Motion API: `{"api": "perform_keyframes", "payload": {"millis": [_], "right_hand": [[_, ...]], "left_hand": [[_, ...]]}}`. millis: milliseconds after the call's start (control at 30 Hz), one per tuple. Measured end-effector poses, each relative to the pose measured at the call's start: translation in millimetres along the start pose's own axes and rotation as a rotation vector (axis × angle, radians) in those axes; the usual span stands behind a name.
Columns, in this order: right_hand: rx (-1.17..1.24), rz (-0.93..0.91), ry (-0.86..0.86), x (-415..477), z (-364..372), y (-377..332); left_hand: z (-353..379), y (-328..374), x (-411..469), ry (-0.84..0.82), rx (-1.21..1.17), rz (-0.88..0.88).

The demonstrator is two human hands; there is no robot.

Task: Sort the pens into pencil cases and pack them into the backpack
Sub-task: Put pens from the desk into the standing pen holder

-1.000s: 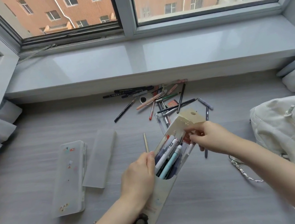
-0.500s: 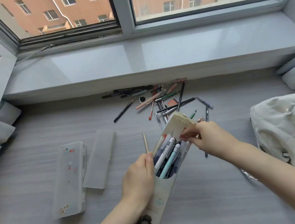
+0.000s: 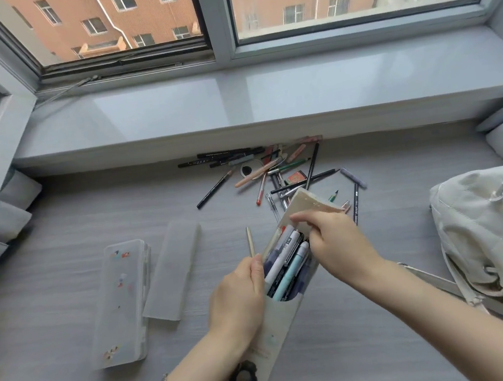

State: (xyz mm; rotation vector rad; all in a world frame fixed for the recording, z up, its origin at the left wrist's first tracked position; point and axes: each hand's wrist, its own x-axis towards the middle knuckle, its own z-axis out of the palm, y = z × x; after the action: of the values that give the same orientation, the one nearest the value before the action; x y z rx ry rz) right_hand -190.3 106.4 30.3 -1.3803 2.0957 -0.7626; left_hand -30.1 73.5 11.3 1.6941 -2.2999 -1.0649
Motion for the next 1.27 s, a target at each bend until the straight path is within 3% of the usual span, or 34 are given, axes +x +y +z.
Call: {"api": "perform_keyframes", "payload": {"millis": [133, 233, 334, 400, 467, 500, 600, 667, 867, 1034, 1134, 1268], "right_hand": [[0.085, 0.030, 0.019, -2, 2, 3], [-0.009, 0.030, -0.018, -1, 1, 10], [0.075, -0.058, 0.202, -8, 5, 16], [0.274, 0.063, 0.421, -17, 10, 15], [0.583, 0.342, 0.490, -22, 17, 15], [0.763, 0.465, 0.425, -23, 22, 16], [1.322, 0.536, 0.097, -22, 31, 13], [1.467, 0.575, 0.022, -21, 31, 11], [1.412, 0.687, 0.253, -14, 40, 9], [1.409, 0.700, 0.386, -5, 30, 13], [1.483, 0.751, 0.461, 0, 18, 24], [1.586, 0.736, 0.399, -1, 14, 32]], "left_hand": [[6, -2, -5, 0.018, -0.069, -0.017], [9, -3, -6, 0.001, -0.087, -0.011], [6, -2, 0, 0.014, -0.123, -0.014], [4, 2, 4, 0.016, -0.137, 0.014], [4, 6, 8, 0.015, -0.148, 0.026], [4, 7, 9, 0.016, -0.163, 0.016], [5, 15, 13, -0.021, -0.210, 0.023], [3, 21, 15, -0.097, -0.186, 0.062], [-2, 30, 15, -0.118, 0.115, 0.128], [-5, 15, 3, -0.233, 0.246, 0.093], [-8, -10, -8, -0.196, 0.481, 0.107], [-10, -32, -10, -0.069, 0.365, 0.016]]}}
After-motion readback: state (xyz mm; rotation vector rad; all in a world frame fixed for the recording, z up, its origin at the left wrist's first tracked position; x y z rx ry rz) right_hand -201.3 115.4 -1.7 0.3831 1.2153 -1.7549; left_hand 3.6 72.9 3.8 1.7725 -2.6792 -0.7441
